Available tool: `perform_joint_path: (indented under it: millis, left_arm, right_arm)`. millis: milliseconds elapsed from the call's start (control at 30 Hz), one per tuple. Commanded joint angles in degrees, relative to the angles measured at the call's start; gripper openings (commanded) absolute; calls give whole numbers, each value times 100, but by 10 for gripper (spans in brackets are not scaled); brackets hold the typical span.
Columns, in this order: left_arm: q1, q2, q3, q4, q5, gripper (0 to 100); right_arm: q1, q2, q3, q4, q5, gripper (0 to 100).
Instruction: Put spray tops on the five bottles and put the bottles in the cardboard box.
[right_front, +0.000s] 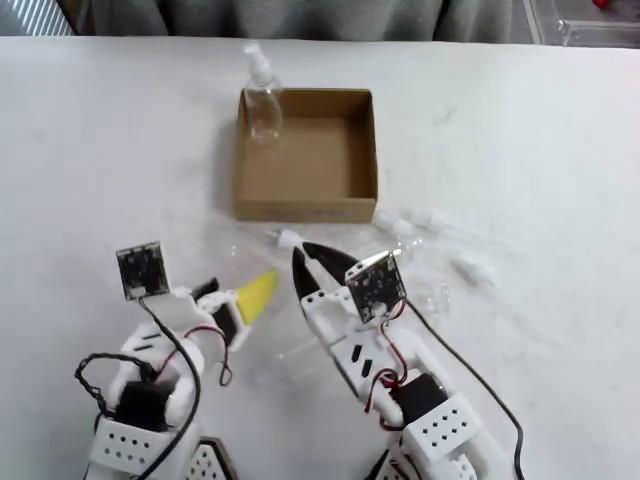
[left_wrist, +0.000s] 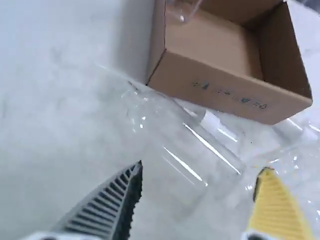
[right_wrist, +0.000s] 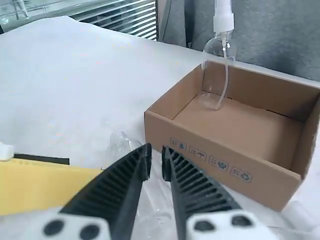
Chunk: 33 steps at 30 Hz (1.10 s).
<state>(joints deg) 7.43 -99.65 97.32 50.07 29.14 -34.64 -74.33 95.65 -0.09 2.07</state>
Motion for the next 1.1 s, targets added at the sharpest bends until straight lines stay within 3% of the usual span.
perform_joint_path:
  millis: [0,833,1067]
  left_arm:
    - [75,-92,-9,-97,62,339]
    - [-4,-40,-1152,44,343,338]
    - [-154,1543,-2207,18,369,338]
  right_arm:
    - [57,-66,35,40,70,26]
    - [75,-31,26,40,79,28]
    - [84,-22,26,40,79,27]
